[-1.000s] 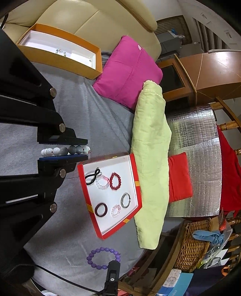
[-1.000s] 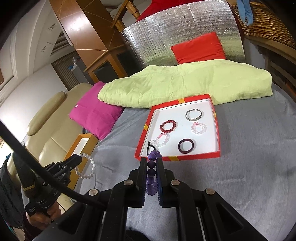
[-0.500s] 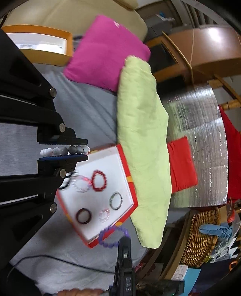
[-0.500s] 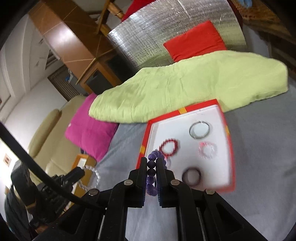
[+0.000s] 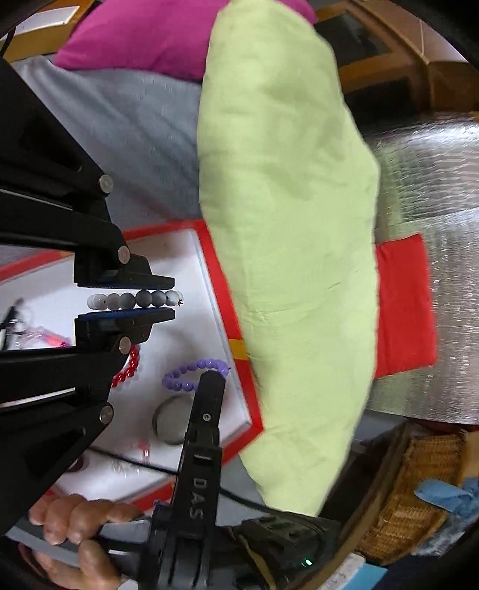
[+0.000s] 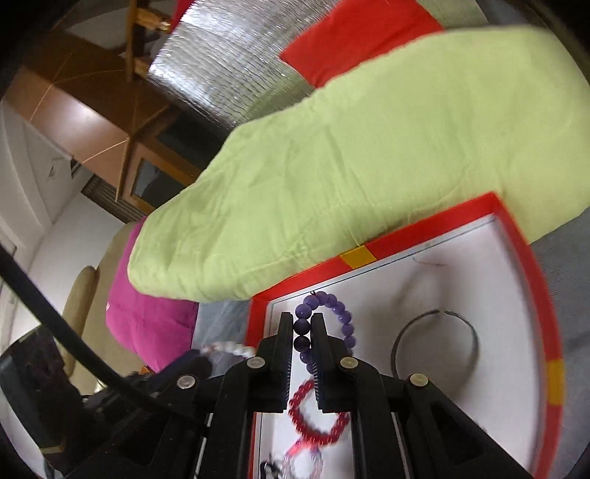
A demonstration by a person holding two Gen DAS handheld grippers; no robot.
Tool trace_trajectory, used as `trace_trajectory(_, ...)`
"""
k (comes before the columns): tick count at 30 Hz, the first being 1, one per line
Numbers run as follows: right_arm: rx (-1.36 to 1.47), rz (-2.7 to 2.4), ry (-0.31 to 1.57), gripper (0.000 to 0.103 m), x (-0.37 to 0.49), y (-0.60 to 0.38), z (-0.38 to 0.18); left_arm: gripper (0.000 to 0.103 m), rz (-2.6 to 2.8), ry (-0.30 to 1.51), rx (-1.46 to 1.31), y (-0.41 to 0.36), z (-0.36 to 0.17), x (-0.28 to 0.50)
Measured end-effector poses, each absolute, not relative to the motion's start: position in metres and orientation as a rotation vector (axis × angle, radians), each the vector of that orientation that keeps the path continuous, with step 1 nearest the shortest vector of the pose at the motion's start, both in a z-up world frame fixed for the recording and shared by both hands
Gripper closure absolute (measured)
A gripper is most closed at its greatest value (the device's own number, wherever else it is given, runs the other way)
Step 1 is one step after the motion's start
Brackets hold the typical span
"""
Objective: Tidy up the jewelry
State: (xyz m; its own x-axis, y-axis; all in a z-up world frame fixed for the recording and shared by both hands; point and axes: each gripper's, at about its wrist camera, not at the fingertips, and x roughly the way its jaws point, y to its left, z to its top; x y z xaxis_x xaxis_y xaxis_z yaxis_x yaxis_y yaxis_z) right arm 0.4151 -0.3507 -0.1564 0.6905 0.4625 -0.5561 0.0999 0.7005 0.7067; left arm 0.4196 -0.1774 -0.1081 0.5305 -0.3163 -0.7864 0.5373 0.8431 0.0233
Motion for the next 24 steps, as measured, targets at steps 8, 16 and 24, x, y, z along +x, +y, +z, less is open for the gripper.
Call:
trace_trajectory(8, 0.823, 0.177, 0.805, 0.089, 0.427, -0.360, -0.176, 0.075, -0.481, 0.920, 0.337, -0.186, -0.130, 0.426)
trace_trajectory(16, 0.747, 0.144, 0.779, 0.070, 0.401, -0.372, -0.138, 0.039, -0.392, 0.814, 0.357, -0.153, -0.087, 0.376)
trace_trajectory(24, 0.381, 0.069, 0.719, 0.037, 0.295, -0.339, -0.064, 0.023, -0.259, 0.653, 0.308, -0.103, -0.020, 0.276)
